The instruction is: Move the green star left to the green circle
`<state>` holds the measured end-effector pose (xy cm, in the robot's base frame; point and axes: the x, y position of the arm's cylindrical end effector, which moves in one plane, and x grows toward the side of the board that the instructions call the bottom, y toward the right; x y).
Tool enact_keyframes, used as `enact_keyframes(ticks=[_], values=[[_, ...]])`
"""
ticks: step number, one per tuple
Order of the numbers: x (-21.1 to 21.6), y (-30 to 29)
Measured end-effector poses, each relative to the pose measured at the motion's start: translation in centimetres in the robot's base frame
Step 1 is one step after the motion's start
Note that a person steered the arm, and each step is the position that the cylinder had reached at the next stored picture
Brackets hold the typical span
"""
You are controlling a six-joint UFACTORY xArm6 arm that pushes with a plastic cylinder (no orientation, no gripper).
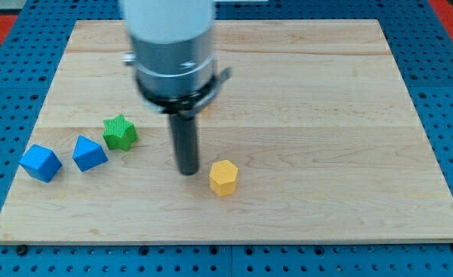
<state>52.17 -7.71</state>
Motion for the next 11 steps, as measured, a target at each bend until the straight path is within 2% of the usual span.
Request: enact_keyframes(ticks=[1,2,3,4,6,7,9,11], values=[[-2.3,-4.6],[-6.8,-8.2],[-7.5,-10.3],[-5.0,-10.5],[-5.8,-16.5],[-6.2,-13.2],[-12.9,-13.1],[-16.3,-13.1]])
